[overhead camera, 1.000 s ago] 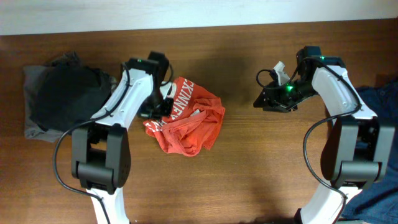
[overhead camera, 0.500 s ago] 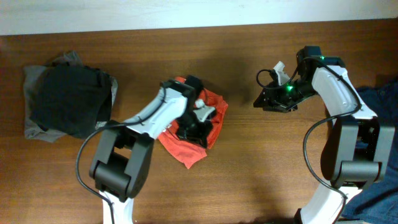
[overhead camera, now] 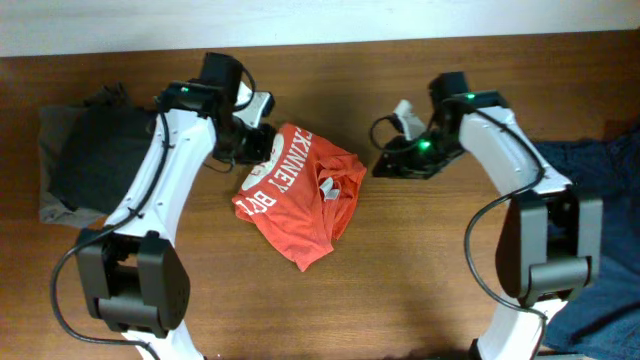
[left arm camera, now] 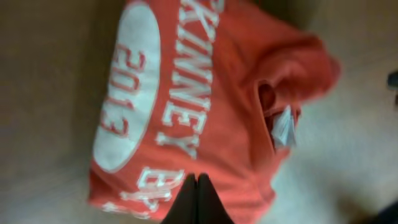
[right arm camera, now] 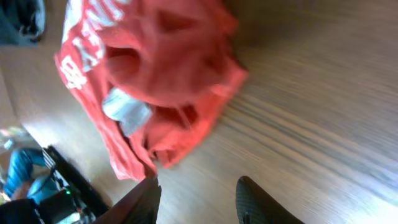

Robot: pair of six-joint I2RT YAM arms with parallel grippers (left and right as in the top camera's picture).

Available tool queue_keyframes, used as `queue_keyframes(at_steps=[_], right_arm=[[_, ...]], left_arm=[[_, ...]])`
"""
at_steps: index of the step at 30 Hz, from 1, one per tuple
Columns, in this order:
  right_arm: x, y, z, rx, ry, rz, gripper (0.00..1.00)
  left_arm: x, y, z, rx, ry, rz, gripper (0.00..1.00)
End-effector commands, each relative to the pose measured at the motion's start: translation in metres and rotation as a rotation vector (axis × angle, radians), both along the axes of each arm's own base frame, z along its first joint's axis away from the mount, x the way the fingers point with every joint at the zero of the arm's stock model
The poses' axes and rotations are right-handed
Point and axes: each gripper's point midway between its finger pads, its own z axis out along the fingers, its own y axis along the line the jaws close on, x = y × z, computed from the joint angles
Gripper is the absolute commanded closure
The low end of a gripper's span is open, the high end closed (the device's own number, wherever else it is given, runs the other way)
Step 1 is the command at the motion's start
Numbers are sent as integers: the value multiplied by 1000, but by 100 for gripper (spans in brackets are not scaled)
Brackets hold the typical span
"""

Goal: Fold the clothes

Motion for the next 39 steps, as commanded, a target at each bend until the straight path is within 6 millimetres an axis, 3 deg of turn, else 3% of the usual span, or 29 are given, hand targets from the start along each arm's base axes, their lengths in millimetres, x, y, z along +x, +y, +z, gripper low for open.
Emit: queue_keyframes(at_steps=[1,5,9,13,16,18,20,22,25,28,30,33,37,38,39], right_arm=[[10,11,20,61,-65,0,55],[16,0,19,43,-49,-59,59],[22,-24,19,41,-41,-119,59],[24,-50,19,39,-19,-183,59],[25,-57,19,43,-17,-200,59],[25,-52,22,66,-17,-194,59],[24,-47,25,92,-27,-172,58],[22,-38,28,122,-29,-151,58],[18,-22,28,122,-35,-102,58],[16,-1,22,88,-56,-41,58],[14,9,14,34,-69,-8,58],[9,15,6,-38,-70,23,57],[8,16,4,-54,-72,31,45],[9,16,4,-53,-74,31,48],[9,16,3,-53,-75,30,58]], left_arm=[[-1,-25,-34,-79,72,-40,100],[5,-65,-65,-154,90,-108,100],[2,-109,-90,-230,122,-142,100],[-28,-163,-76,-375,166,-266,100],[-45,-187,-69,-385,157,-353,100],[-46,-190,-62,-379,161,-358,100],[-40,-183,-50,-380,153,-350,100],[-25,-164,-25,-377,128,-324,100],[4,-123,6,-303,60,-232,98],[35,-68,17,-177,-18,-112,72],[46,-35,11,-119,-20,-40,62],[44,5,-9,-32,31,12,46],[22,26,-37,-19,140,37,30],[13,30,-51,-14,182,45,27],[8,32,-59,-13,201,50,27]])
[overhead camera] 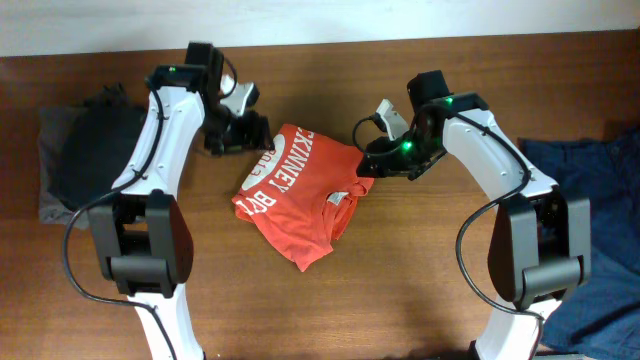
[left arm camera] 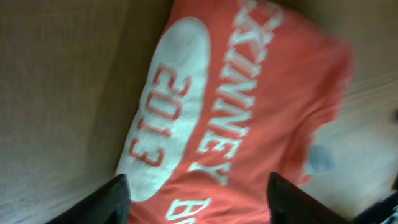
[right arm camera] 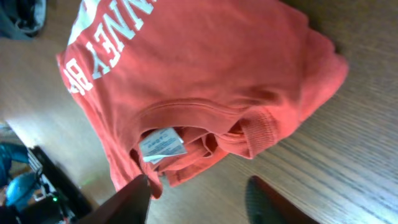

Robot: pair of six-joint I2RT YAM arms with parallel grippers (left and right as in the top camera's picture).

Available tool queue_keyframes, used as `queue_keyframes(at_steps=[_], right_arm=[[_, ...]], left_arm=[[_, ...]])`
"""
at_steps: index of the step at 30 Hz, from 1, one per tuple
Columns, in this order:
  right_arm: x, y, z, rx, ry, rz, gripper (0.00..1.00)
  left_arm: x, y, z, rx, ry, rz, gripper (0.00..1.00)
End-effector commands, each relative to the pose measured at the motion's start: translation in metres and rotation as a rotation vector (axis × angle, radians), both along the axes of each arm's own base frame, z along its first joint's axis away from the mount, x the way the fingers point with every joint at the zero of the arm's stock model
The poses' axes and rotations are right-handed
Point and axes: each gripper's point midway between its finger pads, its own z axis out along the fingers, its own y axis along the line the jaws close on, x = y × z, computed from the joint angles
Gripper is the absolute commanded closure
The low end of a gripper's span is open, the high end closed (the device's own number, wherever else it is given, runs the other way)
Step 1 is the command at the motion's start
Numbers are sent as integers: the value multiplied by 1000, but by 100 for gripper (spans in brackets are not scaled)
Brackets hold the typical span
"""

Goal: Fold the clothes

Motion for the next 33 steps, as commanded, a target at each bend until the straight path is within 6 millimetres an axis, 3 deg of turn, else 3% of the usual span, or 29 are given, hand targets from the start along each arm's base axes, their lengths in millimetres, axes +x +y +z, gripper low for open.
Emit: queue_keyframes(at_steps=[1,2,3,4,5,7,10,12,15,17,19,21,23,26,29,31,33], right_arm=[[8,-5,4,-26,-40,-2,64],[10,-5,4,-24,-46,-2,74],[11,-5,3,-23,-50,-2,79],[11,-4,3,-23,-53,-2,81],[11,-5,3,-23,-52,-2,80],[11,-5,3,-23,-51,-2,80],[11,-4,3,-22,-51,-2,80],[12,-3,4,-13,-57,1,80],[21,3,7,-11,-154,72,80],[31,11,5,-11,-239,132,79],[36,17,2,-6,-260,140,75],[39,24,-8,-6,-261,154,73],[37,29,-20,-5,-239,167,73],[35,35,-46,-20,-203,184,73],[40,35,-72,-34,-188,183,79],[39,26,-93,-98,-124,127,86],[33,11,-108,-188,-32,32,91]], left_arm=[[-24,9,-30,33,78,-15,29],[-30,10,-38,35,99,-14,42],[-40,11,-46,38,134,-14,80],[-51,15,-53,60,177,-15,91],[-56,20,-55,91,194,-15,95],[-61,32,-56,158,211,-17,97],[-68,73,-61,388,247,40,99],[-69,86,-60,418,257,74,99],[-71,68,-50,239,276,77,95],[-69,42,-30,38,251,64,81],[-66,26,-8,-88,203,34,75],[-69,16,8,-124,178,21,69],[-75,10,9,-114,196,3,67],[-80,3,-2,-98,209,-8,67],[-83,2,-37,-38,209,30,68],[-93,2,-63,-30,224,44,82],[-99,3,-77,-28,235,59,89]])
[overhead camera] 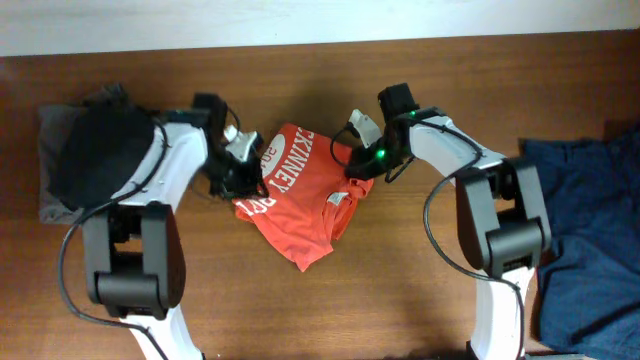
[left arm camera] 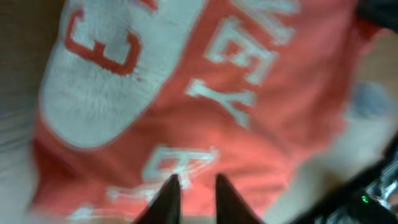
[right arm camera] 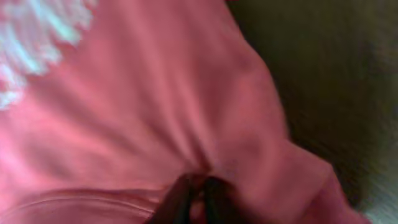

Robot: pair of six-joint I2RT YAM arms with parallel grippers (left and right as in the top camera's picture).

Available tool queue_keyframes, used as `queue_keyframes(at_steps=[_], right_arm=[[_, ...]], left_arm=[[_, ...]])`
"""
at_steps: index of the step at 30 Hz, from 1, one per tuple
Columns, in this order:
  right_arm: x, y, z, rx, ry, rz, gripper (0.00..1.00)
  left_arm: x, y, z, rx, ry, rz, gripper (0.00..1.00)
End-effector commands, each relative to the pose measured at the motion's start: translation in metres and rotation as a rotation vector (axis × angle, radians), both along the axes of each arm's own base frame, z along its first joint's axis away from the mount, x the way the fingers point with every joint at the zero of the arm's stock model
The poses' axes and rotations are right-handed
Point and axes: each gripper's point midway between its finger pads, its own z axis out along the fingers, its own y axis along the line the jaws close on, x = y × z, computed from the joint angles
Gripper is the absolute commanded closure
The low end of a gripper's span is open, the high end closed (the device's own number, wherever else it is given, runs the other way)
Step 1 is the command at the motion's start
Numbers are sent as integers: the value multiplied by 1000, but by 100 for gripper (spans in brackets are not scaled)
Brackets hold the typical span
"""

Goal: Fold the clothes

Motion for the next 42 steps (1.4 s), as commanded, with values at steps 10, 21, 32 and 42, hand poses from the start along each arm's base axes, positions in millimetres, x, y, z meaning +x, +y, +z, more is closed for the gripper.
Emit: queue_keyframes(at_steps=[10,21,32,42], right_arm=[[-79,-39,-28,-292,480,-275,96],[-63,-42,41,-258,231,-145,91],[-23,-28,38,-206,21,-135,92],[-40,-35,-24,-271,156,-125,92]], left_arm=[[51,-5,-49,-43,-301,99,94],[57,-7,20,-183,-250,149,55],[21,49,11,-105,-89,293,8],[5,10,-30,-137,-8,428,1]])
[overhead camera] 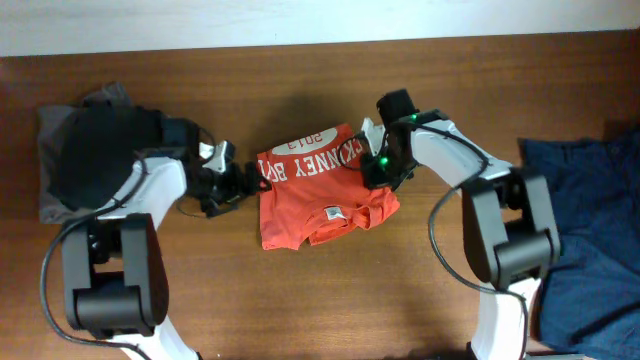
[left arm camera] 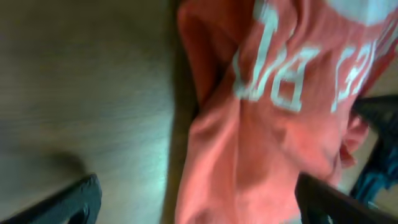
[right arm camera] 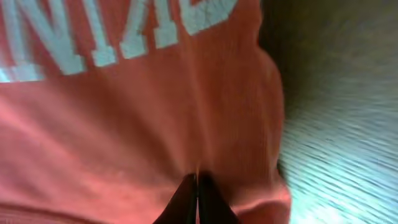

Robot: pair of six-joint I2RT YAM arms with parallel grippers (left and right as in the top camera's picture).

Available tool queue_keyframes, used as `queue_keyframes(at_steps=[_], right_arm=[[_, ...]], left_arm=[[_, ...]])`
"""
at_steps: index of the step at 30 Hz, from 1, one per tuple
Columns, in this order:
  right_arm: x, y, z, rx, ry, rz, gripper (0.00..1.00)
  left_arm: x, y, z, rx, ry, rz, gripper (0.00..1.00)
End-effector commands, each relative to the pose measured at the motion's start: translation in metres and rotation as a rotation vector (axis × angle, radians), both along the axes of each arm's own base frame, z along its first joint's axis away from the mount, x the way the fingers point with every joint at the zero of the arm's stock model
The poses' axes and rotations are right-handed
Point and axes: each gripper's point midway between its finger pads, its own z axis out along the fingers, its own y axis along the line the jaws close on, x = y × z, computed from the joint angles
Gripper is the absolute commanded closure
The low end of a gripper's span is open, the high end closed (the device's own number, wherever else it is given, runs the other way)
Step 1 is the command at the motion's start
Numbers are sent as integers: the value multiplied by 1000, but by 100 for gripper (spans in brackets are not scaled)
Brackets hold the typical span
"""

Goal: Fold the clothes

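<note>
A rumpled orange T-shirt (overhead camera: 320,190) with white lettering lies mid-table, its printed side up and a neck label showing. My left gripper (overhead camera: 240,180) sits at the shirt's left edge, low over the wood. In the left wrist view it (left arm camera: 199,210) is open wide, with the shirt's edge (left arm camera: 280,124) between the fingers. My right gripper (overhead camera: 376,168) rests on the shirt's upper right part. The right wrist view shows it (right arm camera: 197,194) shut, with a pinch of the orange cloth (right arm camera: 155,112) at its tips.
A dark grey heap of clothes (overhead camera: 90,150) lies at the table's left end, behind the left arm. Blue denim (overhead camera: 590,230) covers the right end. The table's far edge meets a white strip (overhead camera: 320,20).
The shirt has turned: its lettering now runs along the far edge and it lies squarer instead of pointing down toward the front. My left gripper has opened wide and sits further left. The right stays shut on the cloth.
First my left gripper was shut over the shirt's upper left and the right stood open off its right side. Then both were open near its far corners. Then both were closed down on the cloth. Now the shirt lies turned and the left has let go.
</note>
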Motion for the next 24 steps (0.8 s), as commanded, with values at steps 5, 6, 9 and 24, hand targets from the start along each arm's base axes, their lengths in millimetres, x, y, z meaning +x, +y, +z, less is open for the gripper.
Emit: queue_keyframes(at_steps=[5,6,9,24], right_arm=[[-24,-13,-25,-93,100,21,91],[-25,-12,-25,-94,103,23,92],[-27,-10,-25,-95,107,28,91],[-28,-11,-25,-97,109,43,92]], left_arm=[[-14,-40,-20,-63,82,147,1],[-13,-48,-21,-73,82,155,1],[-15,-66,-23,-79,79,137,2],[-16,-130,-61,-195,104,76,54]])
